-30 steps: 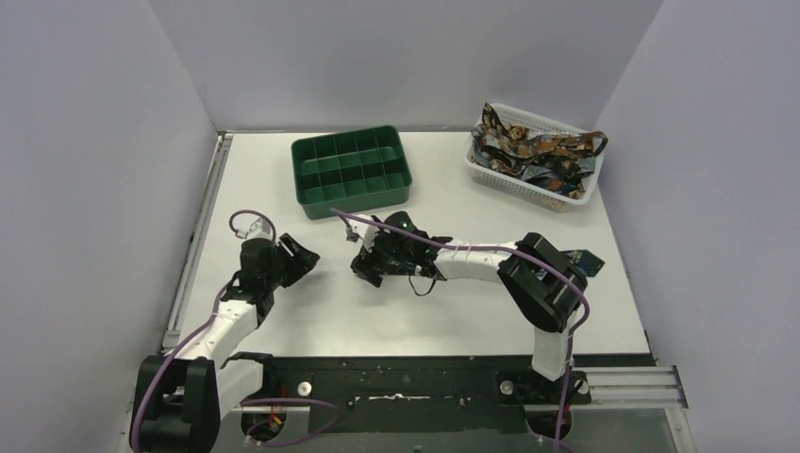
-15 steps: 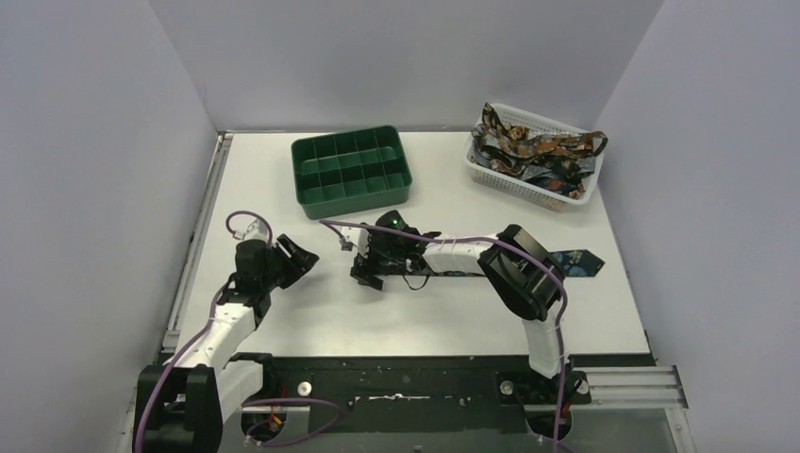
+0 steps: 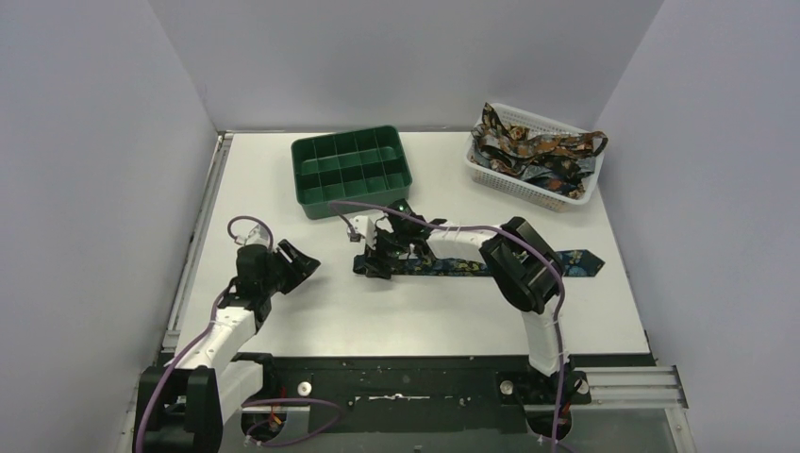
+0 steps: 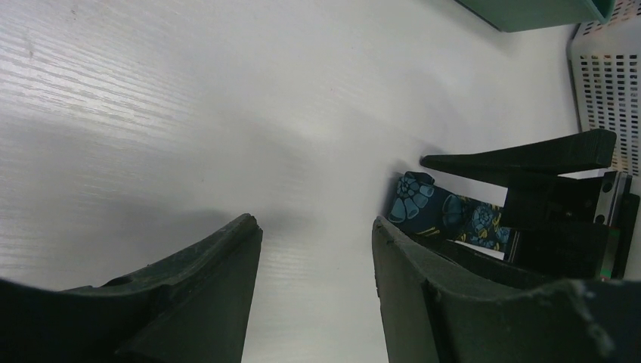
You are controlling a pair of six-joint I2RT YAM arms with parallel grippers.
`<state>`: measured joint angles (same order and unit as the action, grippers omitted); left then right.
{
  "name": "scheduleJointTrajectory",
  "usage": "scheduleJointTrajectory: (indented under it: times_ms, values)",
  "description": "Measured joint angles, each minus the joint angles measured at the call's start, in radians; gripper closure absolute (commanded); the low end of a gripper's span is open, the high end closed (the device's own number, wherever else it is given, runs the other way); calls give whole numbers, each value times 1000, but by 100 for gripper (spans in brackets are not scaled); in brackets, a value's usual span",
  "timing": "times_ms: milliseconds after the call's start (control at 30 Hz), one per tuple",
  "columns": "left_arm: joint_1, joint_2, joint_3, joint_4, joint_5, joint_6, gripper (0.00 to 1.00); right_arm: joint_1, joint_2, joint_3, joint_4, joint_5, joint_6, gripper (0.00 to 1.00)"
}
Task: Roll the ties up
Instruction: Roll the tie at the center of the board.
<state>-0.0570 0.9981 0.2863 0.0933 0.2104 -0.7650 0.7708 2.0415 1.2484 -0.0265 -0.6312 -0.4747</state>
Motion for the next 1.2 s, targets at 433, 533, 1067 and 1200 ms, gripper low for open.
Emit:
scheduleJointTrajectory:
  times_ms: [433, 533, 1067, 1200]
  values:
    - [0, -3, -1, -7, 3, 2, 47, 30, 64, 106, -54, -13, -14, 63]
    - [0, -3, -1, -7, 3, 2, 47, 40, 64, 106, -52, -12, -14, 66]
    - [0, -24, -2, -8, 4, 0, 46, 114, 66, 93, 21, 33, 29, 24]
    - [1, -24, -2, -7, 5, -2, 46, 116, -10, 13, 38, 70, 92, 4]
